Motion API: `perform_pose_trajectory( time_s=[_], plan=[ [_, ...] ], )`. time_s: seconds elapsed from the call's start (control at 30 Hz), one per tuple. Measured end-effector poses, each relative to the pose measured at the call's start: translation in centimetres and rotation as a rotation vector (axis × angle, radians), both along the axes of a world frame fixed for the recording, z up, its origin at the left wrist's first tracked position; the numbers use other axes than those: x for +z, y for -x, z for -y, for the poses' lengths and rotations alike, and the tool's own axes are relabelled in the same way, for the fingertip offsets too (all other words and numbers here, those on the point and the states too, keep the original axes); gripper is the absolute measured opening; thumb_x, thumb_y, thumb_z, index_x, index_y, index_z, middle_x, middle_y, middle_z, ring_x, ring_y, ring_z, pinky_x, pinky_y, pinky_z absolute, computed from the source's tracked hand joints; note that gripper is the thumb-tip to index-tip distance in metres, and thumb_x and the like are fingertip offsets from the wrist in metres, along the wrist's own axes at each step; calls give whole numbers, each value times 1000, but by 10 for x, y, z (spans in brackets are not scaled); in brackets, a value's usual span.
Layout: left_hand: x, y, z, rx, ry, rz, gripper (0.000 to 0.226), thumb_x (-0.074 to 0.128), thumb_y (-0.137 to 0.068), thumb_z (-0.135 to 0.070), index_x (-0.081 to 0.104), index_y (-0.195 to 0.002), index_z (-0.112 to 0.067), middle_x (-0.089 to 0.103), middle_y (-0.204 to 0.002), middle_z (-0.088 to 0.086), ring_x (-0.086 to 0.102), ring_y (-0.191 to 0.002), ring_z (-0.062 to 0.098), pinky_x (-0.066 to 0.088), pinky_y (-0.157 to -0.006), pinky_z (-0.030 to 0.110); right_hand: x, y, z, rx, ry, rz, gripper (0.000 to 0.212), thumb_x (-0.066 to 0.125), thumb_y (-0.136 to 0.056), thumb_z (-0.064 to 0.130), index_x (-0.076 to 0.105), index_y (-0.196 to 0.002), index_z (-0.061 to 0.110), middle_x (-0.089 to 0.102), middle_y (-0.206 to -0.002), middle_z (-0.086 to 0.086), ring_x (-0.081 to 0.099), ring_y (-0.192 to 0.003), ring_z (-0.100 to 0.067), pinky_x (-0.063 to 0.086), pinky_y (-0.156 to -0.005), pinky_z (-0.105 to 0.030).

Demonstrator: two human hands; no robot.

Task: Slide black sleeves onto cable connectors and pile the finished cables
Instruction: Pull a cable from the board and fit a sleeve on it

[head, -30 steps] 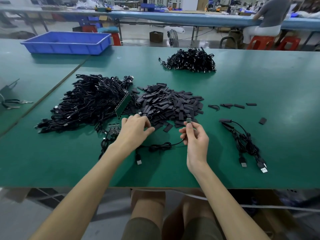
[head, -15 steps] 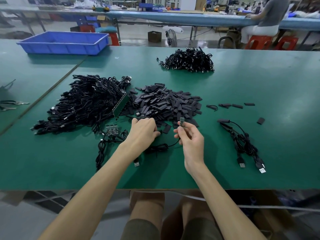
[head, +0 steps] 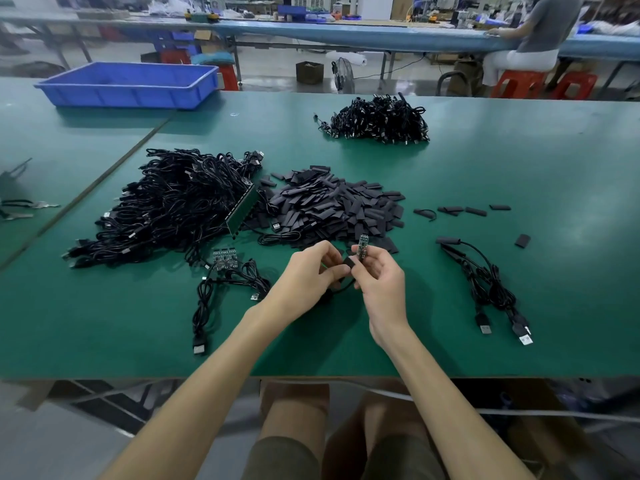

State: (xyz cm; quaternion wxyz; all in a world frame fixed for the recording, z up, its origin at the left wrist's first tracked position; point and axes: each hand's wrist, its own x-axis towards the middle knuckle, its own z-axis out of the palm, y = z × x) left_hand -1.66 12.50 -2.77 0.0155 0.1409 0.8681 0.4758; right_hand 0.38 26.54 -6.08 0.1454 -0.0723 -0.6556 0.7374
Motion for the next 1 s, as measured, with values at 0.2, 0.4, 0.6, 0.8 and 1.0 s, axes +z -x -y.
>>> perform_pose_trajectory(
  time_s=[0.2, 0.4, 0.6, 0.8, 1.0],
  plan=[
    [5, -9, -6, -81, 230, -200, 24, 58, -103, -25, 67, -120, -12, 69, -112, 2, 63, -102, 18, 50, -93, 36, -3, 2, -1, -36, -15, 7, 16, 66, -100, 8, 69, -108, 21, 76, -94, 9, 70, -85, 1, 54, -70, -18],
    [3, -11, -3, -79, 271, -262, 26, 56, -104, -30, 70, -121, -15, 69, -103, 4, 64, -96, 22, 51, -87, 44, -5, 3, -1, -36, -67, 25, 17, 66, -101, 13, 72, -113, 24, 76, -98, 5, 71, -90, -6, 58, -75, -25],
    [1, -7, 2, -84, 240, -254, 14, 63, -99, -21, 76, -97, -18, 64, -79, 2, 57, -76, 20, 49, -75, 42, -4, 3, 0, -22, -52, 13, 19, 68, -99, 12, 73, -107, 29, 78, -94, 10, 72, -91, -5, 58, -77, -22],
    [-1, -3, 8, -8, -50, -113, 10, 80, -84, -18, 81, -92, -25, 73, -73, -15, 65, -68, 4, 46, -65, 14, -5, 3, 0, 9, -34, 15, 20, 67, -100, 15, 77, -118, 16, 79, -101, 0, 68, -84, -6, 53, -75, -22],
    [-4, -2, 10, 59, -450, 104, 12, 79, -88, -20, 79, -97, -13, 79, -85, 3, 73, -78, 12, 57, -66, 25, -1, 1, -2, 44, 30, -13, 18, 65, -102, 14, 79, -112, 15, 78, -91, -6, 53, -66, -8, 49, -65, -22]
  ],
)
